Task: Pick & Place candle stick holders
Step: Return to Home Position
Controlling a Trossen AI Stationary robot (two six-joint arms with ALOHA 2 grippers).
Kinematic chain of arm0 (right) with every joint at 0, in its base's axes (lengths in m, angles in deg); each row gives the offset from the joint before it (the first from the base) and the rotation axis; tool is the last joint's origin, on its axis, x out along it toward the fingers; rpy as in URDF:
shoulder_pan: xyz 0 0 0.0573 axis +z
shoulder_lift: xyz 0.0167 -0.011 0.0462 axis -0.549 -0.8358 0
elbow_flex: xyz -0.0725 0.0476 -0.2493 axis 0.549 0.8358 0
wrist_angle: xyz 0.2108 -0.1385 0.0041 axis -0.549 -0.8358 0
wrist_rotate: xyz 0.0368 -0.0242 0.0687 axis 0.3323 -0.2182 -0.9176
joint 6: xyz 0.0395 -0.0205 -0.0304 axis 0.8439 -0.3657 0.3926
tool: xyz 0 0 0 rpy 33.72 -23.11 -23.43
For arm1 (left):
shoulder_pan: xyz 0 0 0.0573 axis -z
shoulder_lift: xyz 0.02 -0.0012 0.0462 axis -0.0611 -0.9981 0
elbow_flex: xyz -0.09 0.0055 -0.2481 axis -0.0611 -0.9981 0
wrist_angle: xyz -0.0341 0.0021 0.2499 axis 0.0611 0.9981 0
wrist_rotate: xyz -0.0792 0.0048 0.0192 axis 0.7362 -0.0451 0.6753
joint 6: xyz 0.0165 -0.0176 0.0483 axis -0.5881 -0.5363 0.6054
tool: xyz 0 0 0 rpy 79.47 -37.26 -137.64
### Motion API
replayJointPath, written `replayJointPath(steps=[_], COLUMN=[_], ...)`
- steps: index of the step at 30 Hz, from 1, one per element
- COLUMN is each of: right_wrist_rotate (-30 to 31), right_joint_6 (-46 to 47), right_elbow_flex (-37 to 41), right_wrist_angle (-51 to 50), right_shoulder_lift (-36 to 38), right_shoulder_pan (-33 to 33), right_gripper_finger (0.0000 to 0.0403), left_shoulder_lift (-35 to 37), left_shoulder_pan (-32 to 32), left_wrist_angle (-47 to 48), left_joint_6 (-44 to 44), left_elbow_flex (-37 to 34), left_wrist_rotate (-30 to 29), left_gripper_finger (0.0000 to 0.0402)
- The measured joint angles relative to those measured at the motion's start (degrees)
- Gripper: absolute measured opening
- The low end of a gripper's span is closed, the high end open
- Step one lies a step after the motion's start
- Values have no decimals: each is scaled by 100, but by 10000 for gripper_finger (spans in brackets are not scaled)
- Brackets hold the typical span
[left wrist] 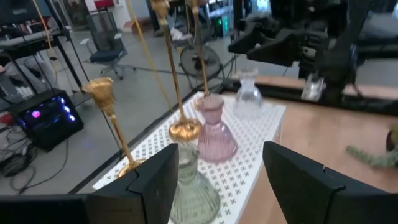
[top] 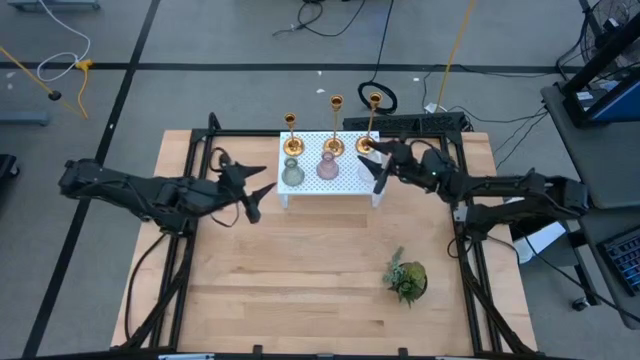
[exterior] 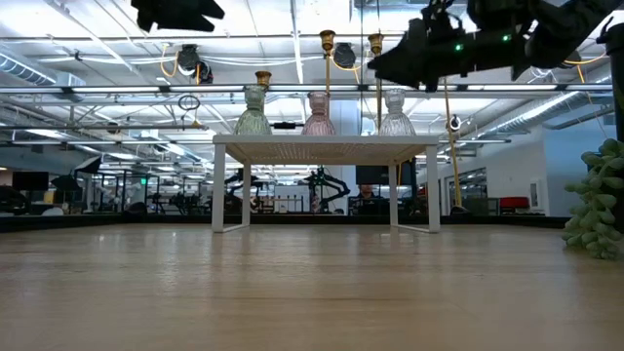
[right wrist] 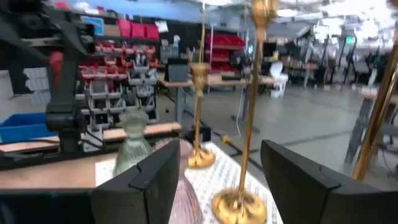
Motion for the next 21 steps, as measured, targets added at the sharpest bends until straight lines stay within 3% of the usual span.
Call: replayJointPath(steps=[4,11,17,21], right_wrist_rotate=[-124,-1413,-1672,-1672], right_joint_6=[-309,-1193,-933,-882], right_elbow_flex=[0,0,0,2], right_wrist_angle=[-497,-2932,-4536,-5236], right_shoulder_lift=[544,2030,3220,3769], right_shoulder_pan=[170,352,347,347], right_gripper_finger=[215,215,202,151], left_shoulder_lift=[452,1326,1958,2412], left_shoulder_pan=[55,61,64,61], left_wrist_angle=[71,672,302,-475], left_joint_6=[124,225,-143,132], left_elbow_flex=[0,-155,-1212,-2076], left_wrist_rotate=[-40,76,321,387], left_gripper_finger=[239,239,239,239])
